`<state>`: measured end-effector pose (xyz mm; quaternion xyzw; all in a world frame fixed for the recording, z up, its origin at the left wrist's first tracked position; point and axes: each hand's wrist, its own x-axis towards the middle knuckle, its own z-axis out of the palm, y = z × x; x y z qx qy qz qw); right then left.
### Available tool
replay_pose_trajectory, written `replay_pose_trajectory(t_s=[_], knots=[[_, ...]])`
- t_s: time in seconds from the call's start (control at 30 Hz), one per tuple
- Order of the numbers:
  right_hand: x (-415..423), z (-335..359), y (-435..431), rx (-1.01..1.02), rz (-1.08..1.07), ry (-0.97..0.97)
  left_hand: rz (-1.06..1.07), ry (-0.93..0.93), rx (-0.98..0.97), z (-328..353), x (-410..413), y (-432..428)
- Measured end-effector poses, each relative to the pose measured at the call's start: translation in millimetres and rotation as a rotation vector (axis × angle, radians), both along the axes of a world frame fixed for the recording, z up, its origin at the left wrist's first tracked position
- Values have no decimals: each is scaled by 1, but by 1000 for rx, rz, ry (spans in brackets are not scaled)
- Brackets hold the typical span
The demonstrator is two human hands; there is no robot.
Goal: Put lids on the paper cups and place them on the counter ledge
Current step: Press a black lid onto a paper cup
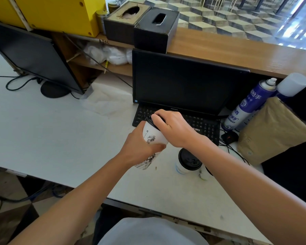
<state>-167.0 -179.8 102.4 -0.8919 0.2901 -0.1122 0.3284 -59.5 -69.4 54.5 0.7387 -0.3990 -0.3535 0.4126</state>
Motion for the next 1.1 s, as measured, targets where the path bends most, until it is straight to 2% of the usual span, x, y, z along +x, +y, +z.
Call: replay_pose_trajectory(t_s=[0.4, 0.53, 0.7, 0.77, 0.87, 1.03, 1.1], knots=[[7, -1, 3, 59, -58, 112, 22, -78, 7, -4, -4, 1], [9, -13, 12, 13, -110, 136, 30, -105, -19, -15, -2, -1], [8, -24, 27, 119, -50, 30, 7, 250, -119, -25, 10, 8], [10, -29, 31, 106, -45, 45, -41, 286, -122, -31, 14, 11], [12, -36, 40, 121, -130, 23, 11, 210, -127, -38, 8, 9], [19, -53, 52, 158, -250, 31, 138, -83, -73, -44, -8, 3], [23, -57, 55, 158, -293, 49, 209, -128, -41, -45, -14, 5]])
